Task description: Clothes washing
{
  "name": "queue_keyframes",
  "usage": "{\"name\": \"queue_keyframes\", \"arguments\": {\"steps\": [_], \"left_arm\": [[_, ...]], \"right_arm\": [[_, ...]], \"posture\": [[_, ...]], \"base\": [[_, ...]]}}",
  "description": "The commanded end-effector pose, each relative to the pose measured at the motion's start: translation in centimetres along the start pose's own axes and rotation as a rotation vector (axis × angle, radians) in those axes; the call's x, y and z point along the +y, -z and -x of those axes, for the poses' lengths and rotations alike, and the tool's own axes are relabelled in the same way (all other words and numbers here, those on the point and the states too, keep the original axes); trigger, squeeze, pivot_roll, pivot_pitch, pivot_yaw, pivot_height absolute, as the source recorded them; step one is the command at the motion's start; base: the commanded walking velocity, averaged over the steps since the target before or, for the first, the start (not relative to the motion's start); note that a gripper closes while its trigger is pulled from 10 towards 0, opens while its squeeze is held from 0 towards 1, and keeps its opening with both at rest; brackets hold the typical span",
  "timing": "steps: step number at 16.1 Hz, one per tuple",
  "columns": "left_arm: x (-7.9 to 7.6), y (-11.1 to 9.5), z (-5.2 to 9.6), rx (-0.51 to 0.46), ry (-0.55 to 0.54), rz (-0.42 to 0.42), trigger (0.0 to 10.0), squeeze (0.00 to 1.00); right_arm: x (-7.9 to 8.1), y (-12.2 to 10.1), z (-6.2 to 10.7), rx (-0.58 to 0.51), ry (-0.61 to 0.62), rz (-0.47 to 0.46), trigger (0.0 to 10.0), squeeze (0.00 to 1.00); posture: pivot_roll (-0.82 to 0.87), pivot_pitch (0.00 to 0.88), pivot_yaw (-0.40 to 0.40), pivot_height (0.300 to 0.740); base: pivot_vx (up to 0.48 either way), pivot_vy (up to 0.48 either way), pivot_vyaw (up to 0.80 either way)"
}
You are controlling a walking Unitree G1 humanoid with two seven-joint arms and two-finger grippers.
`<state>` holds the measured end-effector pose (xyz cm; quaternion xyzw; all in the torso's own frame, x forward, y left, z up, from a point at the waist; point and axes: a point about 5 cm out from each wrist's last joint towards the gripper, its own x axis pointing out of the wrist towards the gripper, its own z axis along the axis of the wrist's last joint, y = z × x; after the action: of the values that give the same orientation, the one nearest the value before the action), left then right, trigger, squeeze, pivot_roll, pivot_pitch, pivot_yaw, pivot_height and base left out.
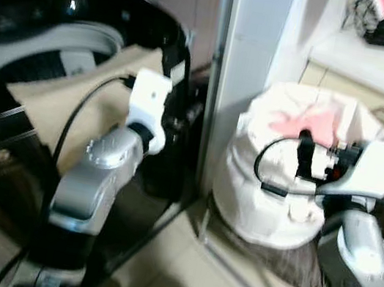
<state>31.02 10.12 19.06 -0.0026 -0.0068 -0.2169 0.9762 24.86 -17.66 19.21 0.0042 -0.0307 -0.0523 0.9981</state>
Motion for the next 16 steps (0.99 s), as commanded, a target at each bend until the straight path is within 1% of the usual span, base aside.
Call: {"name": "queue_keyframes", "arguments": {"steps": [1,4,10,14,16], "left_arm": [[0.3,-0.7,-0.1,-0.035,-0.015,-0.019,10.0,0.0],[0.5,-0.8,-0.2,-0.038,-0.026,0.01,10.0,0.0],[0.7,-0.8,0.0,-0.038,-0.034,0.019,10.0,0.0],[1.0,-0.6,0.2,-0.028,-0.047,0.02,10.0,0.0],[1.1,-0.4,0.3,-0.024,-0.053,0.015,10.0,0.0]], "right_arm": [[0.0,-0.1,0.3,0.009,0.001,0.0,10.0,0.0],[0.4,0.0,0.3,0.012,-0.019,-0.001,10.0,0.0],[0.9,-0.1,0.0,0.016,-0.064,-0.01,10.0,0.0],[1.4,0.1,-0.2,0.023,-0.093,-0.019,10.0,0.0],[1.5,0.2,-0.2,0.026,-0.094,-0.023,10.0,0.0]], "posture": [[-0.23,0.04,0.074,0.74],[-0.23,0.038,0.074,0.74],[-0.23,0.033,0.066,0.74],[-0.21,0.007,0.068,0.74],[-0.2,0.0,0.058,0.74]], "base": [[0.0,0.0,0.0],[0.0,0.0,0.0],[0.274,0.0,0.0],[0.301,0.0,0.0],[0.306,0.0,0.0]]}}
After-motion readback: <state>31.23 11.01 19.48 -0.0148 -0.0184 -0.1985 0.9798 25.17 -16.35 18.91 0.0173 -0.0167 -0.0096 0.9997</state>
